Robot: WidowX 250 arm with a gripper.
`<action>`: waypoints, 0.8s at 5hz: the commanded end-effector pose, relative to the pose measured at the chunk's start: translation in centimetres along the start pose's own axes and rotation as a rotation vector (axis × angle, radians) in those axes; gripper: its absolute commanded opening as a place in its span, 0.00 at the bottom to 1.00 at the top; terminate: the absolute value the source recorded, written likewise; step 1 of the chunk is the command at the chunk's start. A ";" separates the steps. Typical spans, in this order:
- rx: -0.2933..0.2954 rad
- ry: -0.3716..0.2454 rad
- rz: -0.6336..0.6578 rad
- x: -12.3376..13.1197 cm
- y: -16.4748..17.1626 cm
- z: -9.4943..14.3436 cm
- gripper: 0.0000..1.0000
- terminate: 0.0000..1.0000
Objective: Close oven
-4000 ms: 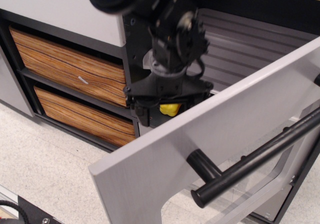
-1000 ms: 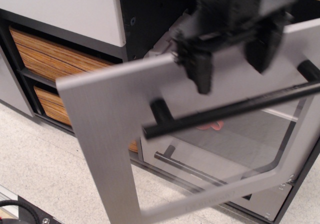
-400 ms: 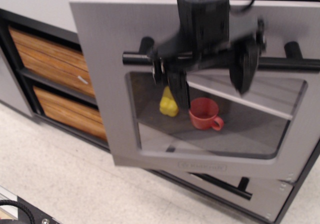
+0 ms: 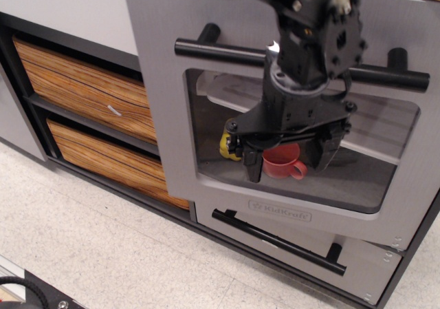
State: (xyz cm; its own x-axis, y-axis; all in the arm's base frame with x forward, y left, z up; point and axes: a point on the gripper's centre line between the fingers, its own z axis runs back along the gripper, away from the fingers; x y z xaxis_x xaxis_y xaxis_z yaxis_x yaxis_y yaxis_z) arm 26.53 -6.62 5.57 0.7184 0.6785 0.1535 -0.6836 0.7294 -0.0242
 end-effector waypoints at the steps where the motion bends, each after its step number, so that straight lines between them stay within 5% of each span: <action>1: -0.023 -0.080 0.040 3.7 -0.8 0.5 1.00 0.00; 4: -0.007 -0.090 0.098 6.8 -1.1 0.4 1.00 0.00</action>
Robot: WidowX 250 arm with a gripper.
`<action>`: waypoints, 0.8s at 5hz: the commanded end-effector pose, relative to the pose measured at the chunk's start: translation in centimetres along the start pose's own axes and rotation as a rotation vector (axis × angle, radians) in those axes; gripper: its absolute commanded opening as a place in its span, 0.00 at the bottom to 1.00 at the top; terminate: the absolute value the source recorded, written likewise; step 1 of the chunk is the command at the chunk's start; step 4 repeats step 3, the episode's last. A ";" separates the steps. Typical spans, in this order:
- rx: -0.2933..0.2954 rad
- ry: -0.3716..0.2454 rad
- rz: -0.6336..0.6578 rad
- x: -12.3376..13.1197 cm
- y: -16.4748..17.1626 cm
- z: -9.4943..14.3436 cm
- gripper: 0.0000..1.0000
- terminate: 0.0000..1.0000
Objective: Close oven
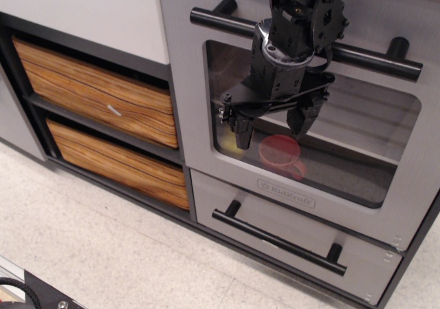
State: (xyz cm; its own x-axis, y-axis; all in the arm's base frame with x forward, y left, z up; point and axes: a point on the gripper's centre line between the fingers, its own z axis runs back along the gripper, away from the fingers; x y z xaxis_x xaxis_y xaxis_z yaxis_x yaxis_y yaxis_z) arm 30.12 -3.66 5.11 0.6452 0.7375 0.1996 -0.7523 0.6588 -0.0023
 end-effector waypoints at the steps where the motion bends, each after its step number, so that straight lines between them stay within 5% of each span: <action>1: -0.062 -0.029 -0.011 1.8 -0.4 2.2 1.00 0.00; 2: -0.062 -0.029 -0.011 1.8 -0.4 2.2 1.00 0.00; 3: -0.062 -0.029 -0.011 1.8 -0.4 2.2 1.00 1.00; 4: -0.062 -0.029 -0.011 1.8 -0.4 2.2 1.00 1.00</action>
